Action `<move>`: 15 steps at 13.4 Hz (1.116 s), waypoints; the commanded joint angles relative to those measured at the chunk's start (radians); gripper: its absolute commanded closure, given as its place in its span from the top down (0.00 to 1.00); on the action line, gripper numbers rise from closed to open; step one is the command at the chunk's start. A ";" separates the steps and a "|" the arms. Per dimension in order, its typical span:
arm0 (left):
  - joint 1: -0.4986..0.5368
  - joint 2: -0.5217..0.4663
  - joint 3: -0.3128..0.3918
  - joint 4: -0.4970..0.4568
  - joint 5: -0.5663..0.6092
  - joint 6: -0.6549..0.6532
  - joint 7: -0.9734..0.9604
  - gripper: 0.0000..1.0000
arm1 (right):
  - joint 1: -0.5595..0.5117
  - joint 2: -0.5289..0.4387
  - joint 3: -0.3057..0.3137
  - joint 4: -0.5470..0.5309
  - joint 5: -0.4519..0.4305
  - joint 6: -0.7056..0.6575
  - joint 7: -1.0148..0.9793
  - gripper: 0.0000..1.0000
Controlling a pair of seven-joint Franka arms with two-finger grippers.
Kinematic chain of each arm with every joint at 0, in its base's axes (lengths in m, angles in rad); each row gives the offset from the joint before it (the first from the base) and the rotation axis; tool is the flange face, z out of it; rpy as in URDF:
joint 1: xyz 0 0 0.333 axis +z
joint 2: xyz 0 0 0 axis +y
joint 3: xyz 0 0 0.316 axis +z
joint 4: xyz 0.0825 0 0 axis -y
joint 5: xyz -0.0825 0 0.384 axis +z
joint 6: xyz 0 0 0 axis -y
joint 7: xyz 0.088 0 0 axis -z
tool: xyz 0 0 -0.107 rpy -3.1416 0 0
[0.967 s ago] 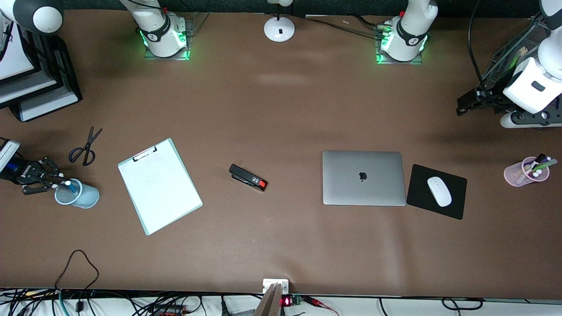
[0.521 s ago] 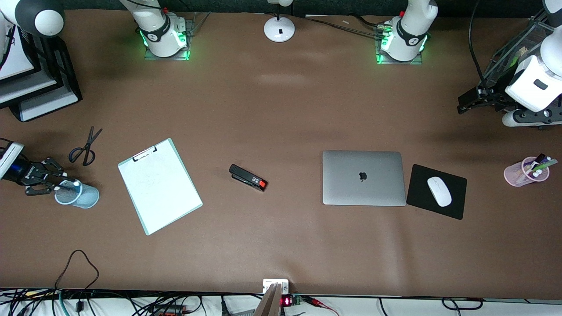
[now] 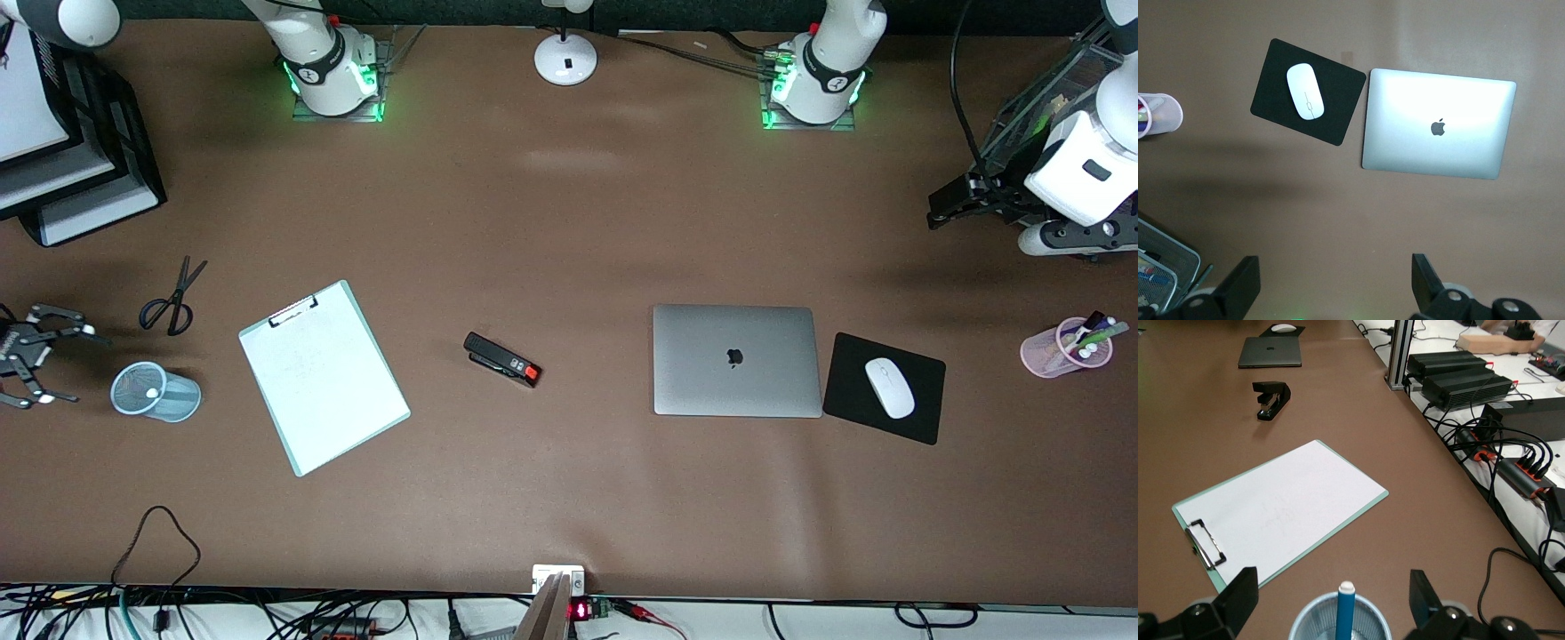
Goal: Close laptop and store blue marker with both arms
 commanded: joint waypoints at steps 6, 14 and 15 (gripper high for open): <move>0.007 -0.005 -0.002 0.022 -0.019 -0.023 -0.007 1.00 | 0.132 -0.273 0.014 -0.087 -0.263 0.008 0.437 1.00; 0.007 -0.008 -0.008 0.019 -0.013 -0.028 0.005 1.00 | 0.321 -0.450 0.018 -0.248 -0.447 0.116 1.017 1.00; 0.007 -0.008 -0.008 0.017 -0.013 -0.023 0.008 1.00 | 0.341 -0.455 0.017 -0.248 -0.470 0.134 1.074 1.00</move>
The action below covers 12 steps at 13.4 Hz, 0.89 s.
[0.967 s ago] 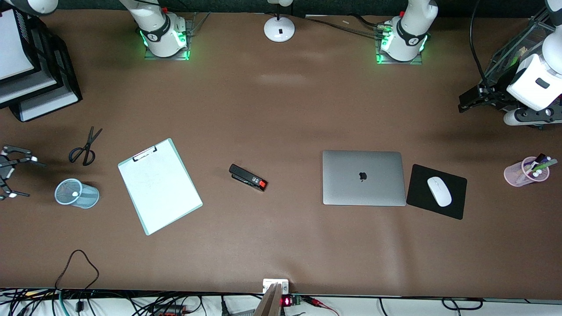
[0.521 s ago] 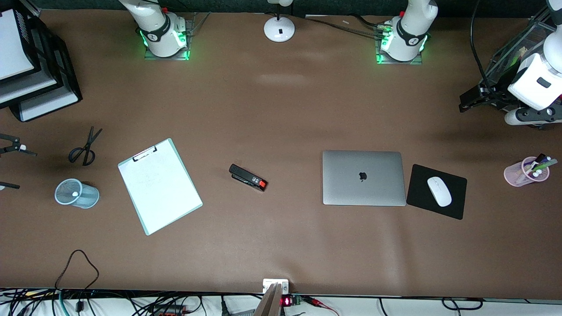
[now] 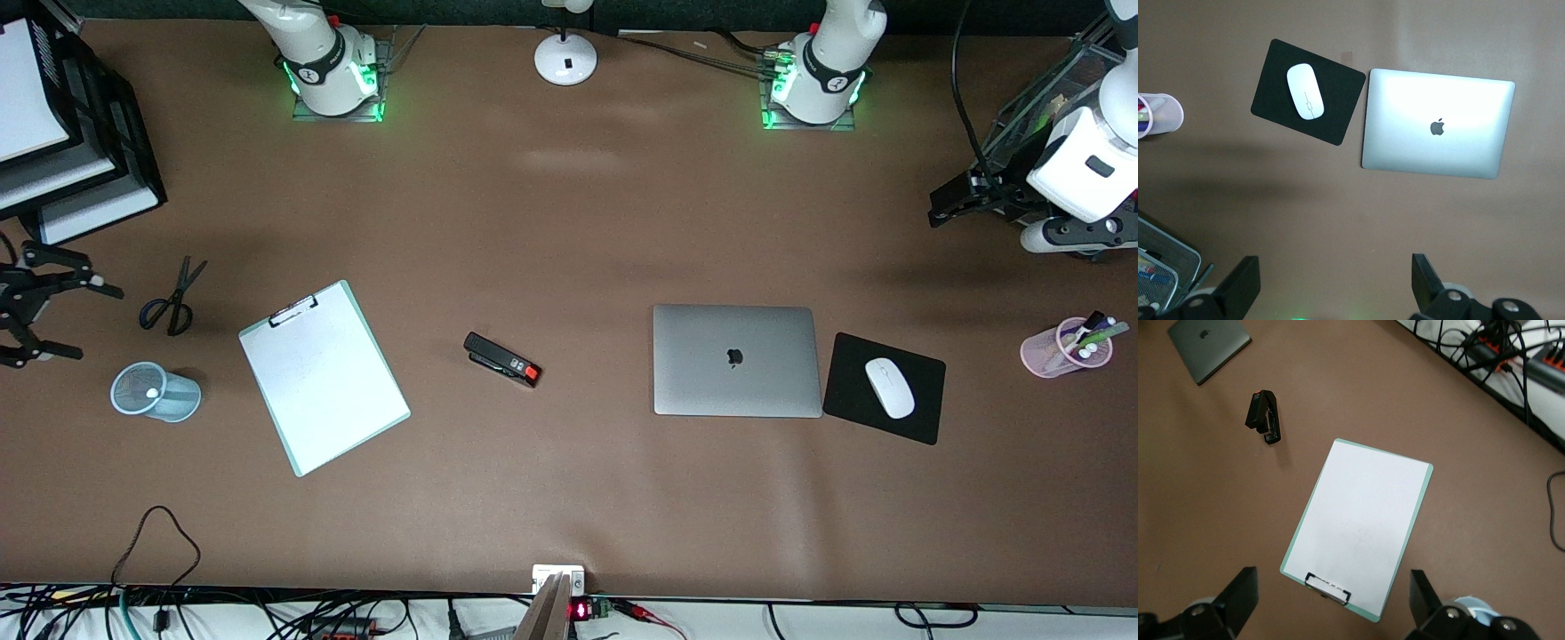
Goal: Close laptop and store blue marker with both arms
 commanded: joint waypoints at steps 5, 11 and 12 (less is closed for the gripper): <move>0.008 -0.014 -0.007 0.015 -0.013 -0.022 0.009 1.00 | 0.129 -0.096 0.000 -0.056 -0.164 0.032 0.499 1.00; 0.009 -0.026 -0.005 0.013 -0.014 -0.024 0.010 1.00 | 0.233 -0.151 -0.002 -0.084 -0.294 -0.043 0.879 1.00; 0.009 -0.025 -0.005 0.012 -0.014 -0.022 0.010 1.00 | 0.241 -0.159 -0.002 -0.083 -0.319 -0.067 0.957 1.00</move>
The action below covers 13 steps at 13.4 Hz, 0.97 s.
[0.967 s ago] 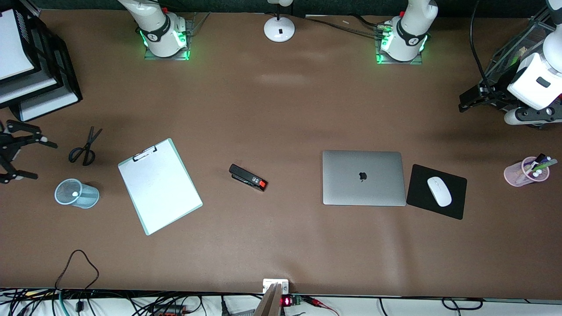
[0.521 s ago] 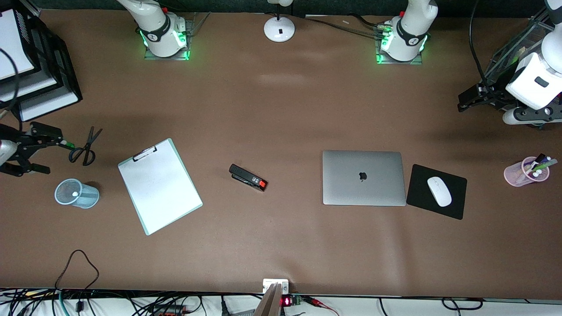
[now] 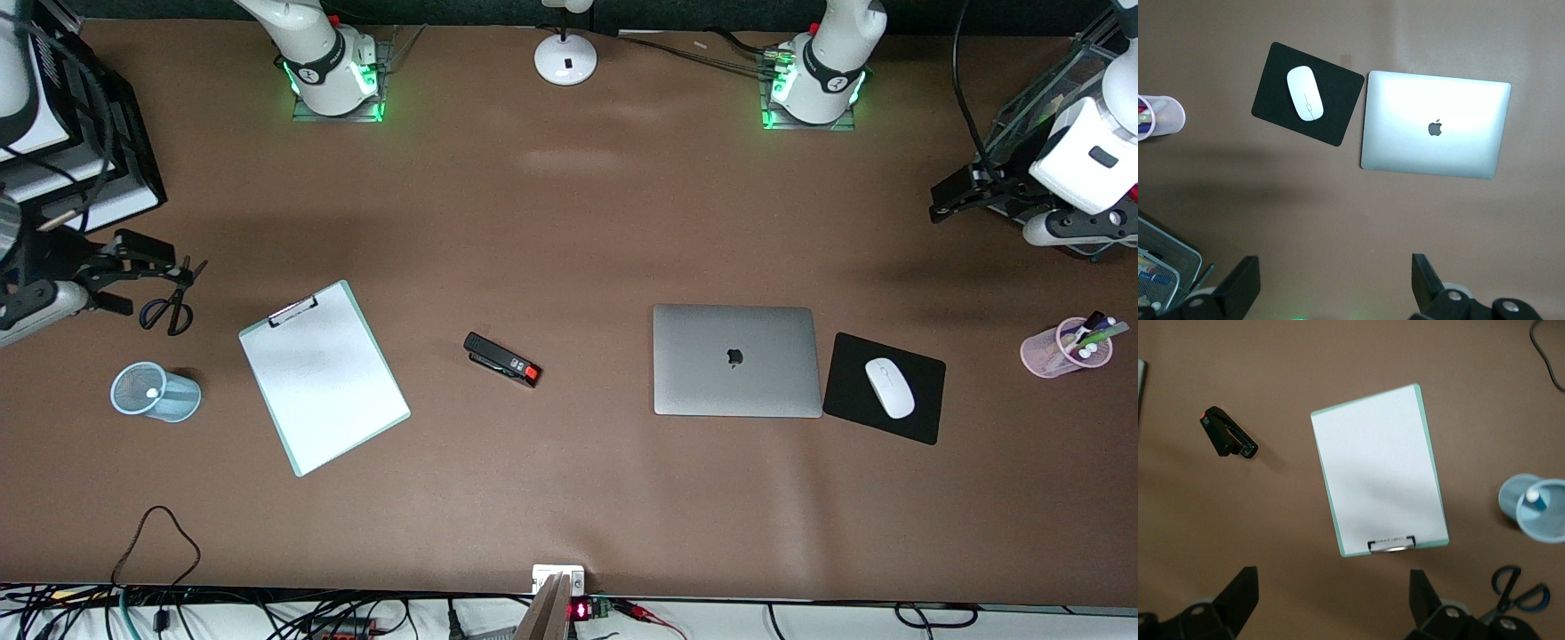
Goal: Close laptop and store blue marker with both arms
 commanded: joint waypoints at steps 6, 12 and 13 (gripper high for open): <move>0.012 -0.025 -0.002 0.001 -0.014 -0.010 0.013 1.00 | 0.013 -0.099 -0.010 -0.010 -0.273 -0.198 0.356 1.00; 0.051 -0.032 -0.001 -0.004 -0.020 -0.009 0.076 1.00 | -0.023 -0.128 -0.011 -0.015 -0.230 -0.168 0.355 1.00; 0.051 -0.033 -0.002 -0.010 -0.020 -0.007 0.082 1.00 | -0.021 -0.144 -0.011 -0.027 -0.229 -0.164 0.346 1.00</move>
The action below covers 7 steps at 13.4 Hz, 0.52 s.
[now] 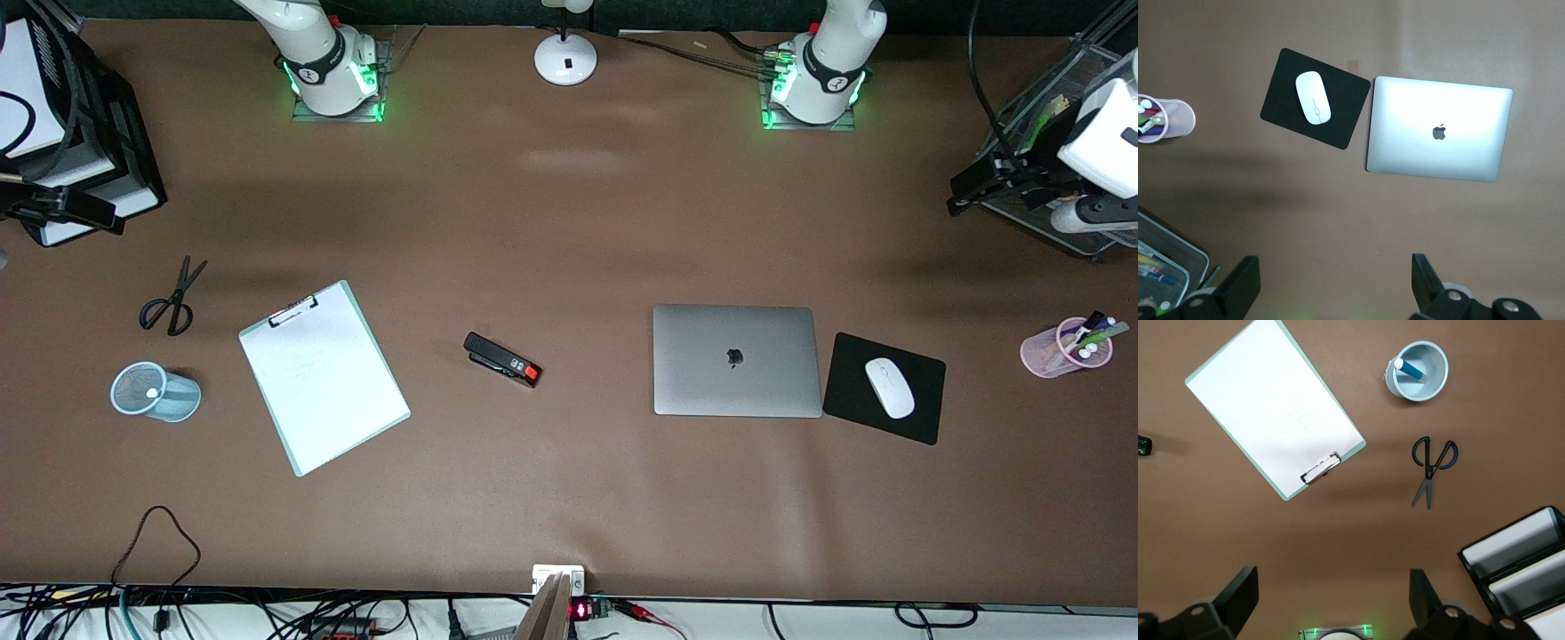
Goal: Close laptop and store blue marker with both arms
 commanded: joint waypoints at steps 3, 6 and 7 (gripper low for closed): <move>0.021 -0.012 -0.003 -0.010 -0.022 -0.008 0.045 1.00 | -0.004 -0.084 0.008 -0.094 0.018 0.065 0.002 1.00; 0.021 -0.012 -0.006 -0.011 -0.020 -0.008 0.042 1.00 | -0.003 -0.127 0.008 -0.138 0.016 0.083 0.000 1.00; 0.021 -0.014 -0.006 -0.011 -0.020 -0.012 0.042 1.00 | -0.003 -0.136 0.008 -0.138 0.016 0.079 -0.009 1.00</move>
